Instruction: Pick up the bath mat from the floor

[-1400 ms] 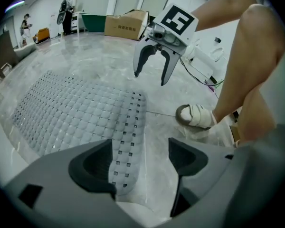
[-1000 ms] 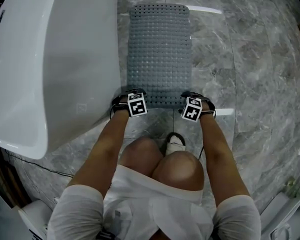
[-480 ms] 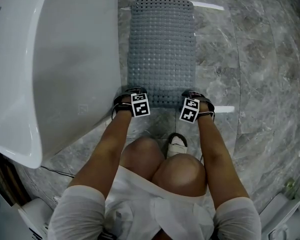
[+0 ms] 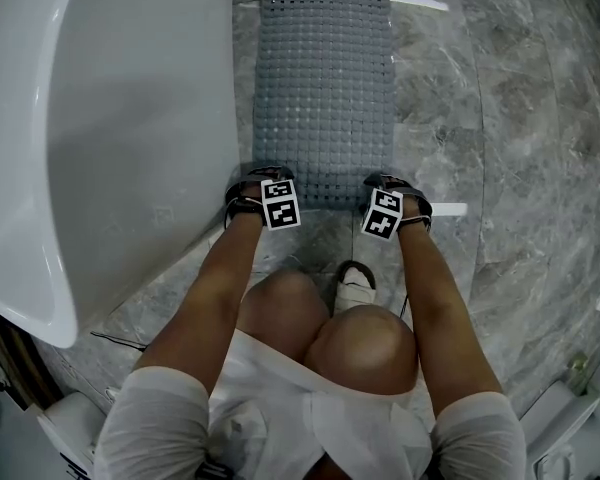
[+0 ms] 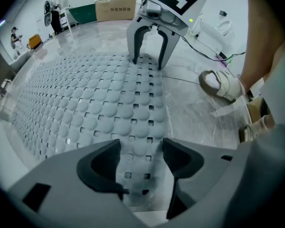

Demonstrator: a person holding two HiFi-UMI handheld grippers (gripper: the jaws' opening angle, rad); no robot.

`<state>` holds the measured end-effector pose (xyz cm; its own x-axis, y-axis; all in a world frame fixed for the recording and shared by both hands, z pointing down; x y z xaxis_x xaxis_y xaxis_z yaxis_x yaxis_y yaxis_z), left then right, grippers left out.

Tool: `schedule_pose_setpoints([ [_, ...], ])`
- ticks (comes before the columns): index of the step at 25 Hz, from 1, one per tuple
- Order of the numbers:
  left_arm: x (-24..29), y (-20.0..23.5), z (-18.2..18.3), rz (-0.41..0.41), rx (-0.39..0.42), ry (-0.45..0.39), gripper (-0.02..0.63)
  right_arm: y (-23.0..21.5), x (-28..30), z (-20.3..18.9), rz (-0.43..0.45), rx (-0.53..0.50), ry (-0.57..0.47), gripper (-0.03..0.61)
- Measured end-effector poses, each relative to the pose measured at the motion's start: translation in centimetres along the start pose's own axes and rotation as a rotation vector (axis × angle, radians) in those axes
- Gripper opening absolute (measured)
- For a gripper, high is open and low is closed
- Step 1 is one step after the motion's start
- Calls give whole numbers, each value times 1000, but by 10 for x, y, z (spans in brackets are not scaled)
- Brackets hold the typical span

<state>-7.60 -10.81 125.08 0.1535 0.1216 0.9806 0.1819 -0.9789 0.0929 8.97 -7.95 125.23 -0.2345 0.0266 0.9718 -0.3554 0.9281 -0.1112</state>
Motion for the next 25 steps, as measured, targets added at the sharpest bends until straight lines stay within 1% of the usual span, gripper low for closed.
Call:
schedule_pose_setpoints([
  [2, -1, 0, 1, -4, -5, -2, 288, -4, -2, 1, 7, 14, 9, 257],
  [5, 0, 0, 1, -18, -26, -8, 285, -12, -4, 4, 20, 56, 23, 190],
  [8, -3, -2, 2, -74, -56, -18, 292, -18, -5, 6, 42, 104, 38, 136],
  [10, -9, -6, 6, -127, -64, -40, 340, -21, -5, 8, 60, 132, 46, 115],
  [13, -10, -9, 9, -159, -65, -53, 362, -23, -6, 9, 92, 165, 61, 97],
  [14, -8, -10, 8, -150, -69, -47, 367, -23, -6, 9, 103, 174, 69, 95],
  [15, -7, -9, 7, -123, -71, -40, 367, -23, -7, 9, 113, 182, 79, 95],
  [16, -7, -6, 7, -79, -67, -33, 358, -22, -8, 10, 121, 189, 90, 95],
  [17, -7, -4, 6, -29, -64, -22, 310, -21, -8, 11, 125, 193, 102, 92],
  [18, -6, -2, 5, 15, -63, -12, 295, -21, -9, 12, 127, 194, 111, 92],
  [19, -6, -1, 5, 44, -63, -10, 296, -22, -10, 13, 127, 193, 117, 90],
  [21, -7, -1, 5, 62, -61, -25, 298, -22, -10, 13, 130, 194, 122, 89],
  [23, -2, 0, 4, 47, -66, -26, 291, -21, -10, 12, 132, 195, 122, 87],
  [25, -1, 2, 3, 27, -76, -20, 271, -21, -9, 11, 127, 192, 117, 87],
])
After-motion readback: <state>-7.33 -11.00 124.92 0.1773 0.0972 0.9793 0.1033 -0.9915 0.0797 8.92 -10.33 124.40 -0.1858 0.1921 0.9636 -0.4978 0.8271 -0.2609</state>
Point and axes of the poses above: the fingertips, and each gripper's own axes: x forward along the fingers, y to its left, z out of its top, the point moved 1 cm from there along -x, backward along the fingers, and after that the axes turned 8 degrees about x, right-handed, at the moved point
